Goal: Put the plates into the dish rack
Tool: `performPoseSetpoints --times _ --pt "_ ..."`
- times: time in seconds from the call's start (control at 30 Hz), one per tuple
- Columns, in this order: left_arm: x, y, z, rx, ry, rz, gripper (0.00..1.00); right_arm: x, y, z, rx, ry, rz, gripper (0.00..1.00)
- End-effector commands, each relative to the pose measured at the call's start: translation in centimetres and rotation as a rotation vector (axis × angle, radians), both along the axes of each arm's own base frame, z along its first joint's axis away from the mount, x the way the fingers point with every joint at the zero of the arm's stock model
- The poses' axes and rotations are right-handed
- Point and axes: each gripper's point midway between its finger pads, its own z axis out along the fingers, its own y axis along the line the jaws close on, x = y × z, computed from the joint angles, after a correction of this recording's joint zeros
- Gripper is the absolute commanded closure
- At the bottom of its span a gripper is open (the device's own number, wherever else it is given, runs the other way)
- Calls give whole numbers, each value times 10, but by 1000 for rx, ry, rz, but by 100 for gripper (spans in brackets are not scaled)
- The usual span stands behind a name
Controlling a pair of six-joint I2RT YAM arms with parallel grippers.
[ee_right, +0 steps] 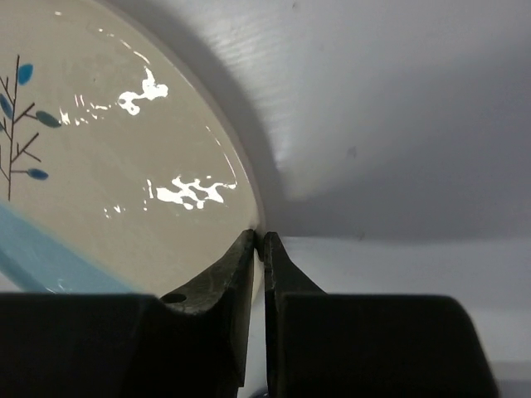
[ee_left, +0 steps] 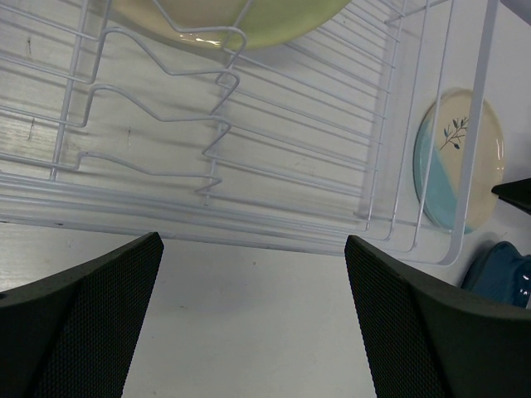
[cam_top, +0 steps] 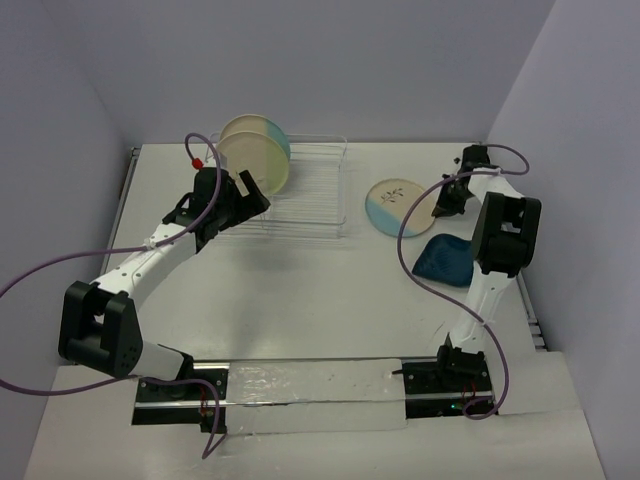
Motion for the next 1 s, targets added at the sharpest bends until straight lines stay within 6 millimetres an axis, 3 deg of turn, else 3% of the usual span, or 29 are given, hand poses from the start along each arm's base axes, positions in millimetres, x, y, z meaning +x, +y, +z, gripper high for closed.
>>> performPoseSetpoints --times 0.0,0.13,0.43,0.9,0.97 --pt "10 -13 22 -31 -69 -41 1 -8 18 19 -44 -36 49 100" --pt "9 -14 20 -22 -67 -49 1 -39 18 5 -104 25 93 100" --pt "10 -21 13 -23 -56 -70 1 -80 23 12 -213 41 210 100" --pt "7 -28 9 -11 -47 -92 1 -115 54 12 -282 54 343 100" --pt "6 -30 7 -8 -44 -97 1 -118 68 11 -281 52 392 100"
